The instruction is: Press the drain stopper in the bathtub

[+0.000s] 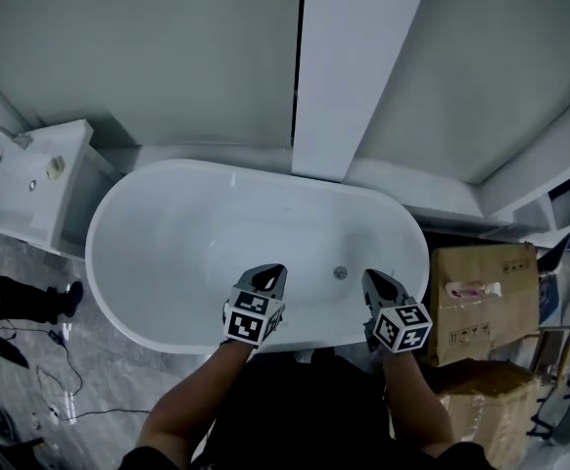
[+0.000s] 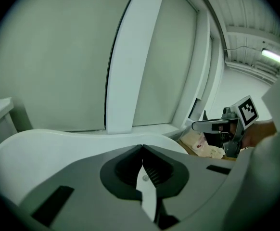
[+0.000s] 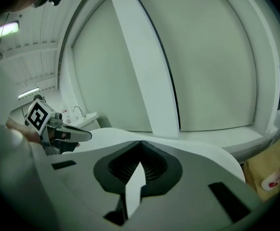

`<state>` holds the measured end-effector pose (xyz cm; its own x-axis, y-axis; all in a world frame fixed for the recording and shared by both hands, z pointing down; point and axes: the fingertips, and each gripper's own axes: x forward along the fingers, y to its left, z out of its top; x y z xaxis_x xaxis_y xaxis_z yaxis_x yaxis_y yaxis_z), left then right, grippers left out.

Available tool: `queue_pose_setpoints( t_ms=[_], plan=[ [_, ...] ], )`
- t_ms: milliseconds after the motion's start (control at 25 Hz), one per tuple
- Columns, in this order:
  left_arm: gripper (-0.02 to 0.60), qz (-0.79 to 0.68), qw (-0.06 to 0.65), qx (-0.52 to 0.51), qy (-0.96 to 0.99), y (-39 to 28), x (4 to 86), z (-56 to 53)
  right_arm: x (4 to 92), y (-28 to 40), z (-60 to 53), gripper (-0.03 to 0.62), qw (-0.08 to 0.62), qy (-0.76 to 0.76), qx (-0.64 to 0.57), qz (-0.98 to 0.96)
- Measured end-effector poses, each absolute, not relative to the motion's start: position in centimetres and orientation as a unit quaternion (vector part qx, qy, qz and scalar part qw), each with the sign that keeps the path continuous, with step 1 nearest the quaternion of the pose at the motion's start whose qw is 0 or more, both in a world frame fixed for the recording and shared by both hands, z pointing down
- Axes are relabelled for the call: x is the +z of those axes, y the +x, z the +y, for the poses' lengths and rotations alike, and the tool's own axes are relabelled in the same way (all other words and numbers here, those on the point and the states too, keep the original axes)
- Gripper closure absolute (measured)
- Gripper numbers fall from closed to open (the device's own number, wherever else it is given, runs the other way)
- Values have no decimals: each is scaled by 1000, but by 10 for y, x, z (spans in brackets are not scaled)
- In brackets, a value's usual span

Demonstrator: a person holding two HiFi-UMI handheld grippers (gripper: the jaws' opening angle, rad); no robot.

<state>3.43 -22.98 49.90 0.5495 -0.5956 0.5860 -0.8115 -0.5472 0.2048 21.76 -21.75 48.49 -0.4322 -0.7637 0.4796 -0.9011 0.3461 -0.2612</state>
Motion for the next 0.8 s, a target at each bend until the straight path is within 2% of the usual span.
queue_pose_setpoints(
  t_ms=[240, 520, 800],
  plan=[
    [568, -428, 193, 212, 857, 76, 441, -192, 431, 242, -182, 582, 111, 485, 223, -838],
    [568, -423, 179, 184, 869, 136, 391, -158, 377, 288, -142, 582, 81, 471, 184, -859],
    [568, -419, 140, 155, 883, 154, 337, -153, 330, 316, -131, 582, 38, 483, 152, -861]
  ],
)
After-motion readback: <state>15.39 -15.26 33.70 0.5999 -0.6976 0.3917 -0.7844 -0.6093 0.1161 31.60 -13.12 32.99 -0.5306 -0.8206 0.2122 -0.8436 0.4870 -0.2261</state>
